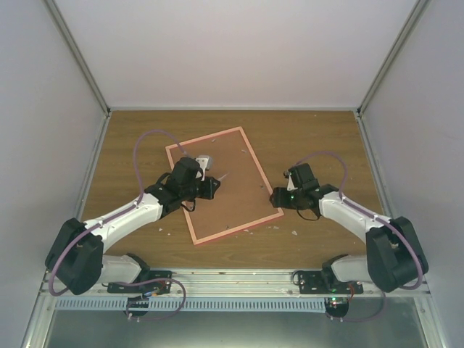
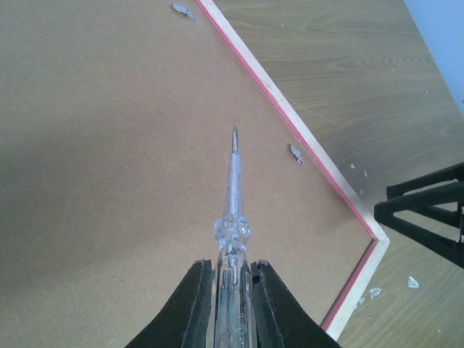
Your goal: Take the photo out of the frame
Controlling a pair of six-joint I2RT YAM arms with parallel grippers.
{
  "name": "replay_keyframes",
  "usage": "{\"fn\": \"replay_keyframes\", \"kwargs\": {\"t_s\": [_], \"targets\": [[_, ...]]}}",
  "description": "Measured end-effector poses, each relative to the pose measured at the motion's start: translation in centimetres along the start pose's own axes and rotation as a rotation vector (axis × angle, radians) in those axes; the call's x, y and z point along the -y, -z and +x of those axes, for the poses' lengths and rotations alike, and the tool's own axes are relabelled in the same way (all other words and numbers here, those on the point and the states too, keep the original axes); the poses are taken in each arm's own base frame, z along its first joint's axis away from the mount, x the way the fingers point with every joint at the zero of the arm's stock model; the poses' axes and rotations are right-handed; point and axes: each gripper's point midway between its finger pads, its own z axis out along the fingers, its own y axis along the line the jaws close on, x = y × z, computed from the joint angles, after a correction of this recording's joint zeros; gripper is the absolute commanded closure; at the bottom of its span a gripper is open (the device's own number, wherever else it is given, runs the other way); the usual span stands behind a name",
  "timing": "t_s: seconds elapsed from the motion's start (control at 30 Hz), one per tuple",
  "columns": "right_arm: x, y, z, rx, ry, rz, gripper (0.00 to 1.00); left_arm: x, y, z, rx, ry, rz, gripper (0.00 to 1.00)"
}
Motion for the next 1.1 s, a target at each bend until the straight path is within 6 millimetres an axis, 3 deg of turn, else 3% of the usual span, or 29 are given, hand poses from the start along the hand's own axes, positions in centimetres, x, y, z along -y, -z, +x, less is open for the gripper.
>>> {"fn": "replay_keyframes", "kwargs": {"t_s": [0.3, 0.53, 0.77, 0.9, 1.1], "targets": [[1.5, -1.0, 4.3, -0.091, -0.083, 0.024, 0.49, 0.1, -0.3, 0.5, -0.022, 0.004, 0.014, 1.00], [1.4, -1.6, 4.6, -0.109, -0.101, 0.014, 0.60, 0.2, -0.8, 1.0, -0.045, 0.018, 0.024, 1.00], [1.4, -2.1, 3.7, -0.095, -0.069, 0.019, 0.76, 0.2, -1.0, 1.2, -0.054, 0.023, 0.029, 1.00], [1.5, -2.4, 2.6, -0.090, -0.019, 0.024, 0.79, 0.2, -1.0, 1.2, -0.054, 0.023, 0.029, 1.00], [2.9, -3.7, -2.1, -0.062, 0.082, 0.067, 0.75, 0.2, -1.0, 1.2, -0.054, 0.022, 0.029, 1.00]]}}
